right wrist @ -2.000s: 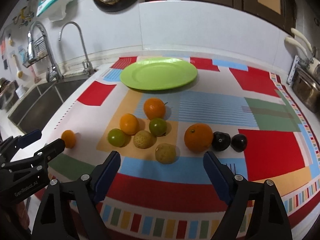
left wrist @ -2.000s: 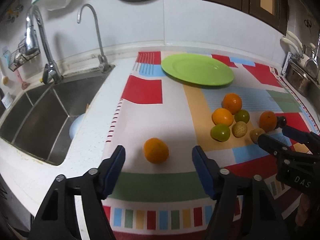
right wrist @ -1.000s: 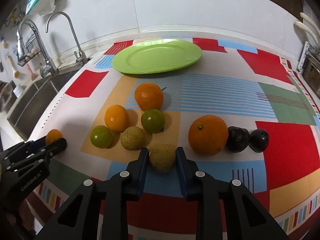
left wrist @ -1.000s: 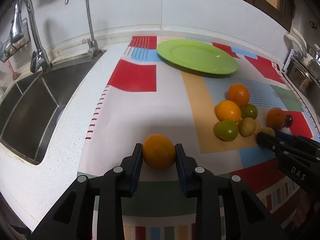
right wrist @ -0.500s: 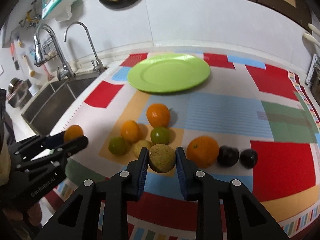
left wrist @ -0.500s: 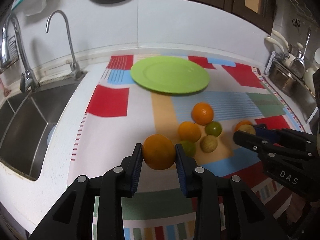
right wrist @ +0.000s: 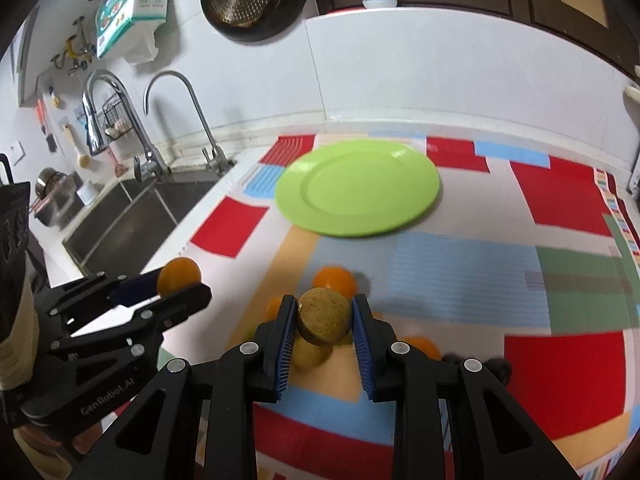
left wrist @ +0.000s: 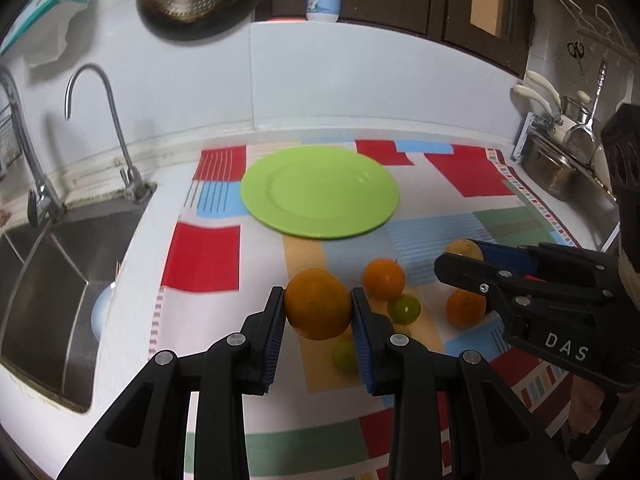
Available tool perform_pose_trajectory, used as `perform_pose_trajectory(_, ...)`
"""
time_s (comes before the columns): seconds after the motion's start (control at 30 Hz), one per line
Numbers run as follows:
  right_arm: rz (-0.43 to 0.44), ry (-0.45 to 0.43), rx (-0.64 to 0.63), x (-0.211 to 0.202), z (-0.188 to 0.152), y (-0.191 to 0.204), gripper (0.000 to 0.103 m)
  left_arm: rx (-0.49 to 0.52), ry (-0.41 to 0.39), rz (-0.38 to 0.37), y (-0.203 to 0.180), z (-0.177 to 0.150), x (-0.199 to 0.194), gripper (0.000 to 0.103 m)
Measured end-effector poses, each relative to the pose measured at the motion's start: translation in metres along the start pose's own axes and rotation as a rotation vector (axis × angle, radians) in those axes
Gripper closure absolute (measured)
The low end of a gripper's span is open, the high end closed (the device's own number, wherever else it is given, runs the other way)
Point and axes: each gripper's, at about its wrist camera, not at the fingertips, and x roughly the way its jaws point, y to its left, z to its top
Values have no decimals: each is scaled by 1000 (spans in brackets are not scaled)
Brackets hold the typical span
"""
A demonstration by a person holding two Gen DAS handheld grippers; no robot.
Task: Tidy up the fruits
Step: 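Carry the mandarin and kiwi in both tools over the green plate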
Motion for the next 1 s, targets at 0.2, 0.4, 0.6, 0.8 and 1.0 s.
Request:
perform_pose_trajectory(0.2,34,-11,-8,4,26,-2,74,37,-13,-5,0,22,6,71)
perform_pose_trajectory(0.4,29,-21,-32,14,51,-6,74,63,-15,-13,2,43,22,71)
perform_pose_trajectory(0.6,45,19,-38,35,74,-16,74,87,0,-30,5,63,46,71)
perform_pose_trajectory(0.8,57,75,-55,66,91,-28,74,104,25,-36,10,79,75,71)
perform_pose_trajectory(1.0,62,125,-73,95,100,-38,74,104,61,-48,15,90,105,71)
